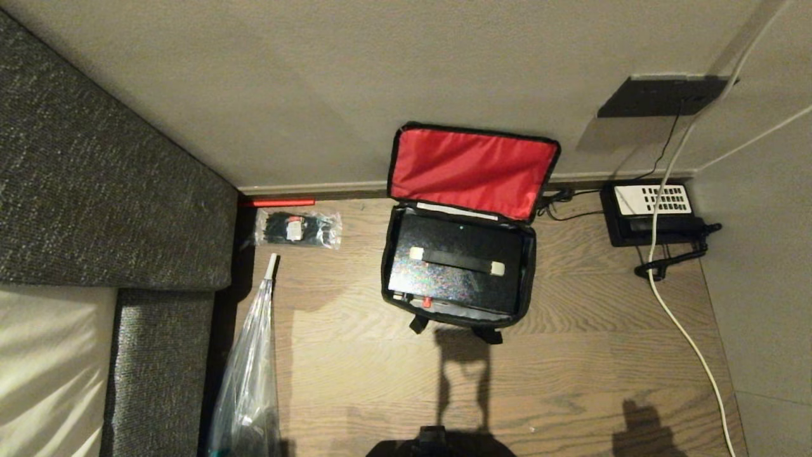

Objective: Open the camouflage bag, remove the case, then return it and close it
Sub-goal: Grip the handle

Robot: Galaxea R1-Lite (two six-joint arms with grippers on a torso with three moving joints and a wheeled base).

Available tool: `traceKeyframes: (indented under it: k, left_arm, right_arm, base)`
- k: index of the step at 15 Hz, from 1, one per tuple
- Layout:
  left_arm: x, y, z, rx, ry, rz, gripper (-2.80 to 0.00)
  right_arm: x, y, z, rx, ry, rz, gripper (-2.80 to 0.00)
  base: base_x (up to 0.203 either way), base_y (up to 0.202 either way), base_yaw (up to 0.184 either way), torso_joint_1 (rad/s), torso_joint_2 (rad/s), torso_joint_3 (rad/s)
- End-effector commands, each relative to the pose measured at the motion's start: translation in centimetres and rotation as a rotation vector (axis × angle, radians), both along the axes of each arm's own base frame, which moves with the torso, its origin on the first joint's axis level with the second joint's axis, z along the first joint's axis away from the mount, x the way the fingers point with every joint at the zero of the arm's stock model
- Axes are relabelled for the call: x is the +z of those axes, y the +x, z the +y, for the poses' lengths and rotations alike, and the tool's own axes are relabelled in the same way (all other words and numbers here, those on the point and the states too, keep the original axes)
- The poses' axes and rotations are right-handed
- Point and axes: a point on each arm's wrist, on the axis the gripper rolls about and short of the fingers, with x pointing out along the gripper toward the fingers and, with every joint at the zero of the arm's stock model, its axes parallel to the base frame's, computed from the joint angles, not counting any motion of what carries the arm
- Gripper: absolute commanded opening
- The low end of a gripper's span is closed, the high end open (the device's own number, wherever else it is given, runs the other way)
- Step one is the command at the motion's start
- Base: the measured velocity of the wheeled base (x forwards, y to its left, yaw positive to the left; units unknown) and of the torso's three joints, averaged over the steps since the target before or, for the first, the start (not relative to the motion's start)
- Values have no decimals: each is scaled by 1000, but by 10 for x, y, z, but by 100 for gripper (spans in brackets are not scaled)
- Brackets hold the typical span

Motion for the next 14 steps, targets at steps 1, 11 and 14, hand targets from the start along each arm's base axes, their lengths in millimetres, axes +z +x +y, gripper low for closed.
traceKeyframes:
  k: [1,11,14]
  left_arm:
    - [-1,0,0,1,-1,2,-280]
    - [-1,0,0,1,-1,2,-280]
    - [-1,0,0,1,4,2,-280]
  right_arm:
    - [0,0,0,1,-1,-2,-280]
    - [0,0,0,1,-1,-2,-280]
    - [0,0,0,1,-1,-2,-280]
  base:
    - [0,0,0,2,3,183]
    - [0,0,0,3,2,200]
    - [0,0,0,2,2,149]
